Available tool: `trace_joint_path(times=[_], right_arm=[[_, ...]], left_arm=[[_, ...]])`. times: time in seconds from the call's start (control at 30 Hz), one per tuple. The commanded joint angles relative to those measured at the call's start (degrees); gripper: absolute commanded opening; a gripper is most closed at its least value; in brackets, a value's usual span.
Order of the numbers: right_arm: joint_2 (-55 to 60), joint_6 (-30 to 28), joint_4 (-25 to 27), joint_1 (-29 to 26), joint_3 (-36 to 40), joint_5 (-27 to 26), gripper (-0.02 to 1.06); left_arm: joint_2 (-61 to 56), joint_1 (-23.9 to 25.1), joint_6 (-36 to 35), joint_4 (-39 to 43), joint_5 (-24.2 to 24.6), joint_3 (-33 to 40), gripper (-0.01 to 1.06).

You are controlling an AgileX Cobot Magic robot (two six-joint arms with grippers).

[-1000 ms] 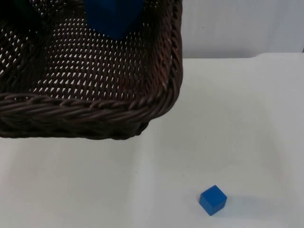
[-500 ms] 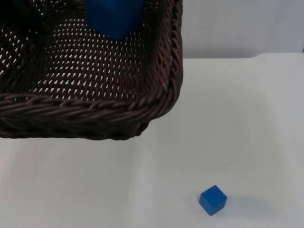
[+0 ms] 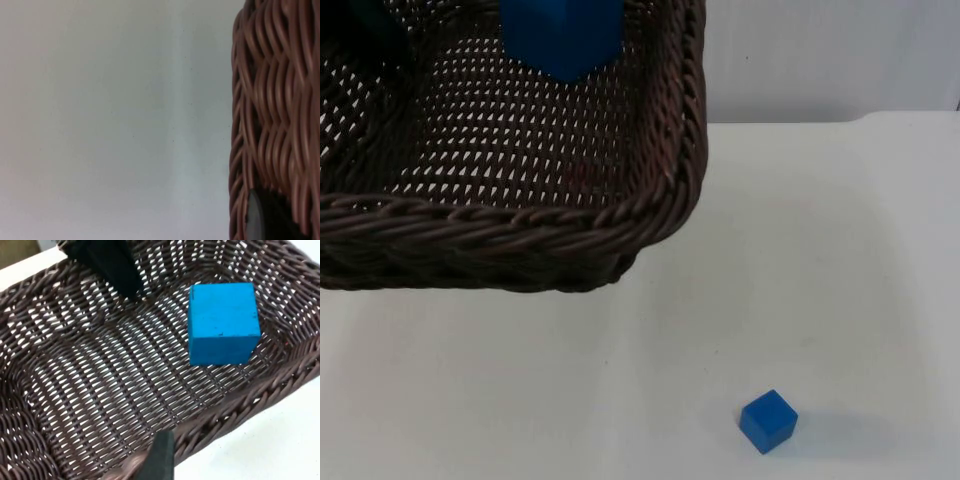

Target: Pick up the basket with the left hand and place the largest block into the basket with the right hand.

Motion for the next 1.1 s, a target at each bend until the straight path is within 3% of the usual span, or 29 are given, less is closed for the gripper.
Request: trace_joint_path(times=[0.0, 0.6, 1.07], right_arm=[[-0.94, 1.66, 0.09, 0.29, 0.69, -1.8, 0.78], [-0.94, 1.51, 0.09, 0.29, 0.69, -6.32, 0.78], [-0.94, 1.26, -0.14, 0.29, 0.69, -6.95, 0.78]], left_arm=[[-0.68, 0.17, -0.45, -2.48, 0.05, -0.02, 0.0], [-0.68, 0.17, -0.45, -3.84, 3.36, -0.02, 0.0], [3.0, 0.17, -0.34, -2.24, -2.29, -0.02, 0.0]])
